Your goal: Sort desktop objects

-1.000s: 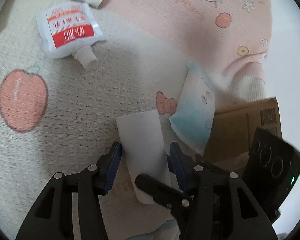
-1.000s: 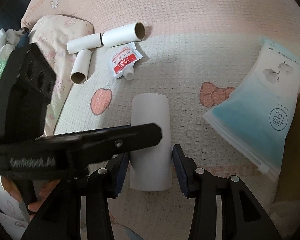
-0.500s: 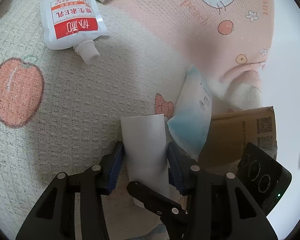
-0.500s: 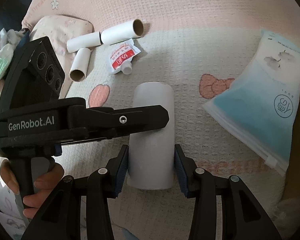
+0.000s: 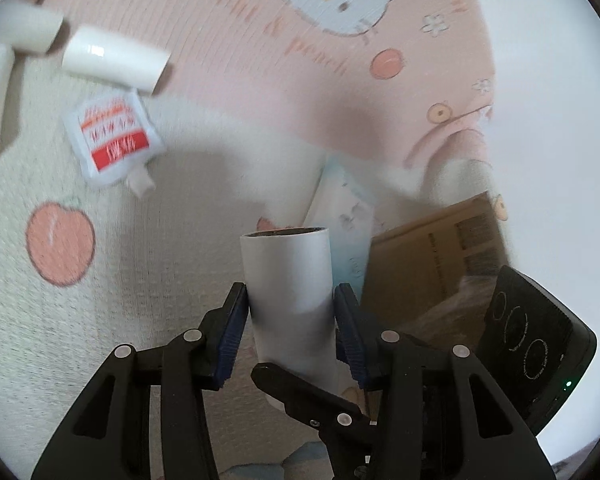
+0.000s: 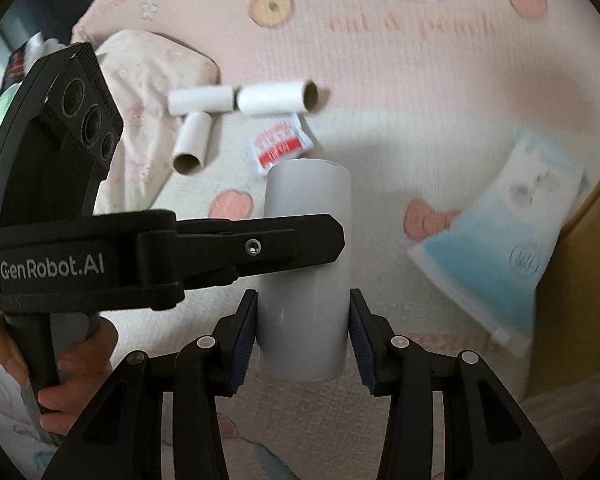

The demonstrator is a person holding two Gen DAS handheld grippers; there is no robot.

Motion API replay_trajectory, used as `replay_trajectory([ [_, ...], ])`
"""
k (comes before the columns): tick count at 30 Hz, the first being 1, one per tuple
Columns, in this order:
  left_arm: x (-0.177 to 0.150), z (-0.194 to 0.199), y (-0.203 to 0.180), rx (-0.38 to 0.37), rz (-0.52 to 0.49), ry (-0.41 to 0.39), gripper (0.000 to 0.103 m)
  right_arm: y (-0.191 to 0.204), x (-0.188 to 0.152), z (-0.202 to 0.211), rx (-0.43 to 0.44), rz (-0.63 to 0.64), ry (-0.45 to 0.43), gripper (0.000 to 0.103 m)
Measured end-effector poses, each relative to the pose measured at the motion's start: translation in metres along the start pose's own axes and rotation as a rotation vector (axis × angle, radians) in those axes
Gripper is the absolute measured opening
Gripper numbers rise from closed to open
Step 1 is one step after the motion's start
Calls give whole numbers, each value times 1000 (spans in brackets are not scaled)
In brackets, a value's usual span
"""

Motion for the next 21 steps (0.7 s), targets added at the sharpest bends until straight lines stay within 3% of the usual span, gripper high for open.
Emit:
replay_trajectory([
  [11, 14, 36, -58, -3, -139, -108, 49, 12, 21, 53, -24, 71, -119, 41],
  [21, 37, 42, -104, -12, -278, -124, 49, 8, 44, 90, -74, 84, -226, 41],
])
Point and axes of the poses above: each gripper's, at about its wrist camera, not at the fingertips, and z roughly against the way its jaws point, y to its left, x to its top, the point moved 1 cm from there along -z, roughly the way its jaws point, and after that the axes turned 9 degrees about -x, right-handed, at the moved point
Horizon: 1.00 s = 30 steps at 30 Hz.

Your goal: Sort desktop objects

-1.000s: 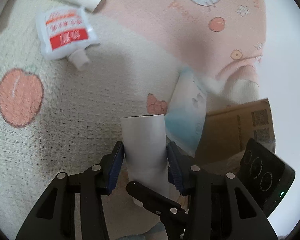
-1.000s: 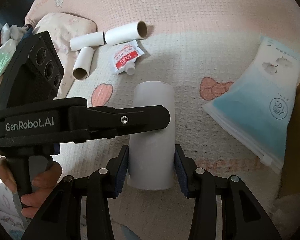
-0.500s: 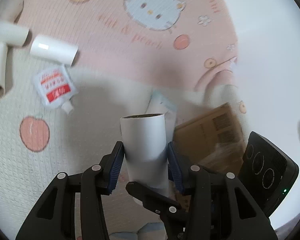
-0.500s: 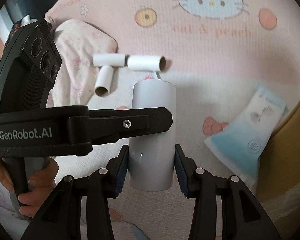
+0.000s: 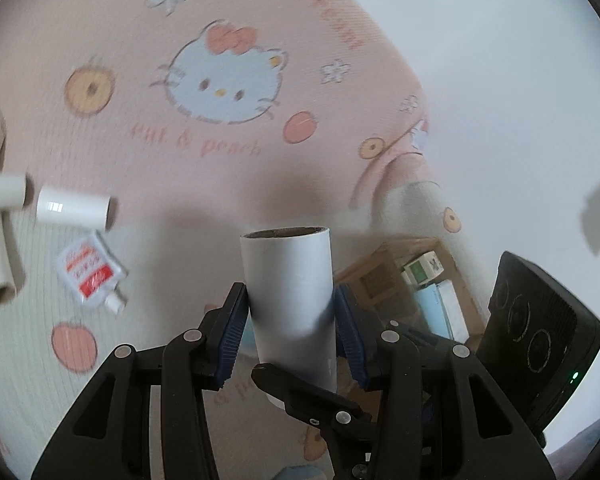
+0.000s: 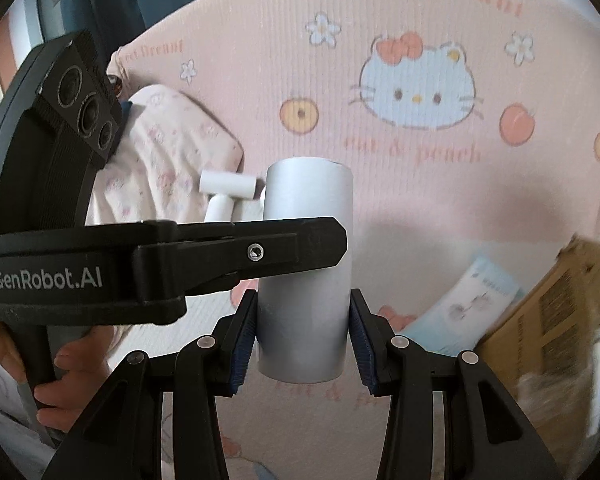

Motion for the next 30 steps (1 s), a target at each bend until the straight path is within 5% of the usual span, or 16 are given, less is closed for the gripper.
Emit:
replay_trajectory([
  [14, 31, -25, -65, -25, -213, 39, 49, -36, 23, 37, -111, -54, -65, 41],
  [25, 50, -67, -110, -195, -255, 115, 47, -89, 29, 73, -191, -118, -92, 41],
  [30, 43, -92, -129, -202, -278, 166, 47, -114, 23, 80, -231, -160, -51, 41],
])
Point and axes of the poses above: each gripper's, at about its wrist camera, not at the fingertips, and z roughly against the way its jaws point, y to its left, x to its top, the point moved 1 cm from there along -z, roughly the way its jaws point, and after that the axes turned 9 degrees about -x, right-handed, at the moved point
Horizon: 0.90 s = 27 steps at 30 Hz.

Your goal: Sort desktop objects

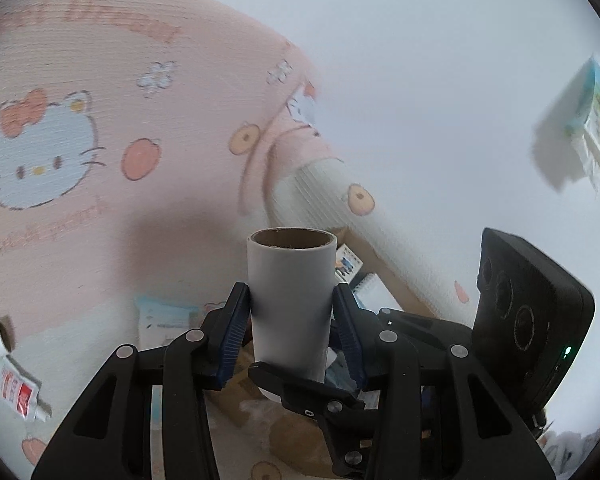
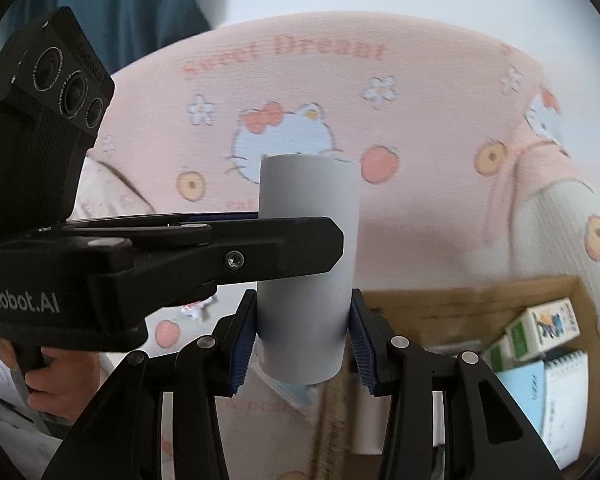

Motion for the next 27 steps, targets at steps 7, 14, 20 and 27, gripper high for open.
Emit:
replay_trajectory([
  [7, 3, -41, -15, -19, -57, 104, 47, -28, -2, -7, -79, 6, 59, 41],
  [14, -2, -83, -3, -59, 55, 206, 47, -63, -13, -25, -75, -10, 168, 41],
  [20, -10, -110, -7, -28, 43, 298, 47, -82, -25, -42, -65, -34, 272, 41],
  [27, -17, -135, -4, -22, 54, 372, 47, -99, -36, -56, -39, -45, 370, 41],
])
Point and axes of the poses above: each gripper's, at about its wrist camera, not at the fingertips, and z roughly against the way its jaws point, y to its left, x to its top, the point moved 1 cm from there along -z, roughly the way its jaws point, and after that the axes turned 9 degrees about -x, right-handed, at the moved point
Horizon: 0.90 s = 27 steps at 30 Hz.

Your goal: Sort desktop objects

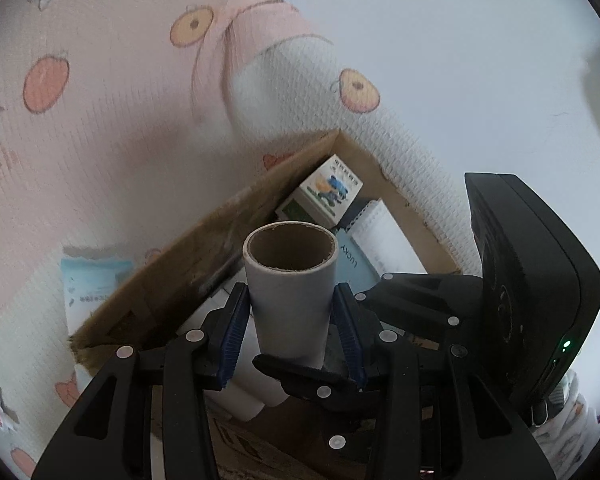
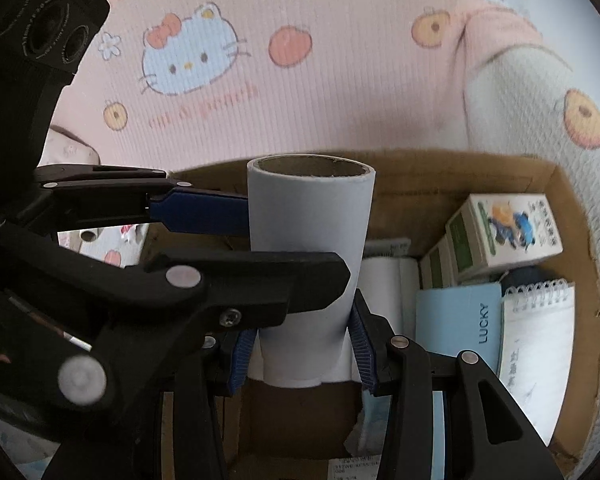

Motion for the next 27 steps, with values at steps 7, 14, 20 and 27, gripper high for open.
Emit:
replay_trajectory([
  [7, -4, -19, 6, -13, 63, 53, 47, -5, -5, -14, -15, 17, 90, 41],
  [14, -2, -31, 15, -1, 144, 63, 47, -15, -6, -24, 16, 19, 151, 41],
  [20, -5, -36, 13, 109, 118, 71, 47, -25, -6, -39, 45, 13, 186, 41],
  [27, -9, -46, 10, 205, 49, 96, 47, -33, -10, -48, 104, -19, 221, 41],
])
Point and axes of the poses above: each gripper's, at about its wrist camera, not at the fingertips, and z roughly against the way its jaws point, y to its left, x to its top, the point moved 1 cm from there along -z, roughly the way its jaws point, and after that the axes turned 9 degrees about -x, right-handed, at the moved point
